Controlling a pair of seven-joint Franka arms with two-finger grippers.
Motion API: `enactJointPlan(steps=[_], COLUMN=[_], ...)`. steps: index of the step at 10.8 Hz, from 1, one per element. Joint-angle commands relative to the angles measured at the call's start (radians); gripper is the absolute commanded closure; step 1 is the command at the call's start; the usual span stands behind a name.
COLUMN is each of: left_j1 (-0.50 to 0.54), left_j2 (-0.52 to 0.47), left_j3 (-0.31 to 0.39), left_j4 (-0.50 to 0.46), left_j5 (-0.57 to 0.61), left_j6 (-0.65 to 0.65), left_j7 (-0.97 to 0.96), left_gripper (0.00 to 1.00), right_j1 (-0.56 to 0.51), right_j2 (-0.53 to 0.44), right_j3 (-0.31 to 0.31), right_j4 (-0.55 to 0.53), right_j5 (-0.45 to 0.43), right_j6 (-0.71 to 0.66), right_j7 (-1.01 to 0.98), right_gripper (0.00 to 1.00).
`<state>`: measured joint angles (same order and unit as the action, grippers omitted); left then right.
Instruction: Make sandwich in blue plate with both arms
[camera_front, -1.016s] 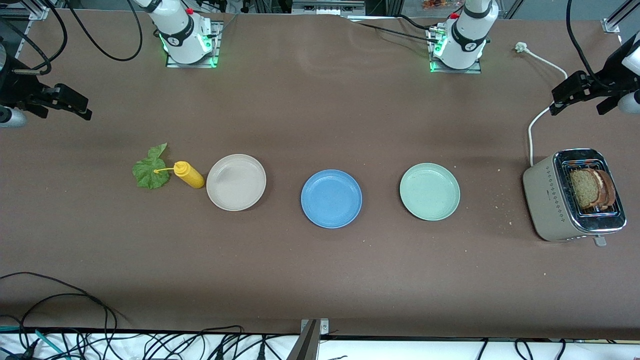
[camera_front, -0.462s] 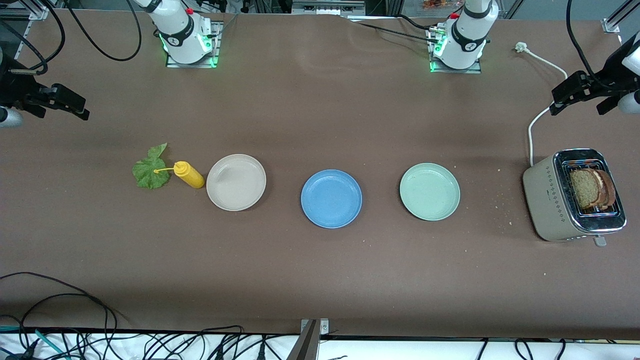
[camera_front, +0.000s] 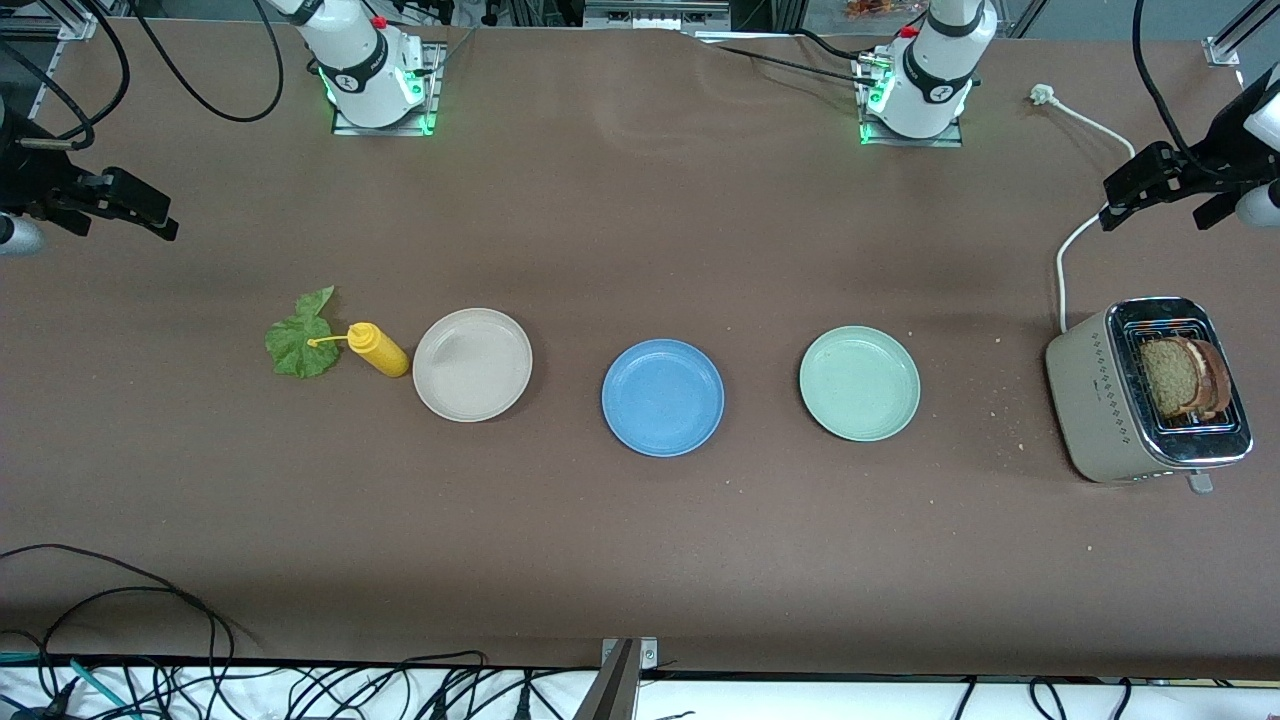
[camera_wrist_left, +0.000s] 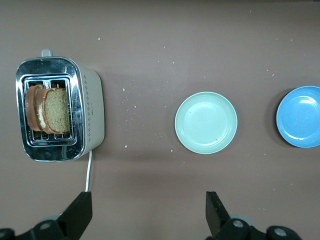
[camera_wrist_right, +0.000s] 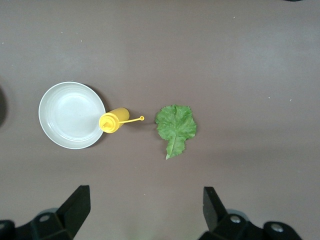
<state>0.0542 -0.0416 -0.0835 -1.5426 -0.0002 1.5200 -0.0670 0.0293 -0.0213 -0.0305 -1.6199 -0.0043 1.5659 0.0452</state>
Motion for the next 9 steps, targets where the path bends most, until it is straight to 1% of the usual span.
enactJointPlan(steps=[1,9], left_j1=[0.004,0.004], left_j2=[0.003,0.003], left_j3=[-0.004,-0.004], left_j4=[0.022,0.022], left_j5=[0.011,0.011], left_j6=[-0.021,-0.021], left_j7=[-0.004,-0.004], left_gripper=[0.00,0.00], right_j1=[-0.002,-0.002], right_j2=[-0.011,-0.011], right_j3=[-0.002,-0.009], right_j4=[0.005,0.005], right_j5=[0.003,0.003], right_j6=[-0.012,-0.013], right_j7=[0.012,0.012], right_gripper=[0.00,0.00])
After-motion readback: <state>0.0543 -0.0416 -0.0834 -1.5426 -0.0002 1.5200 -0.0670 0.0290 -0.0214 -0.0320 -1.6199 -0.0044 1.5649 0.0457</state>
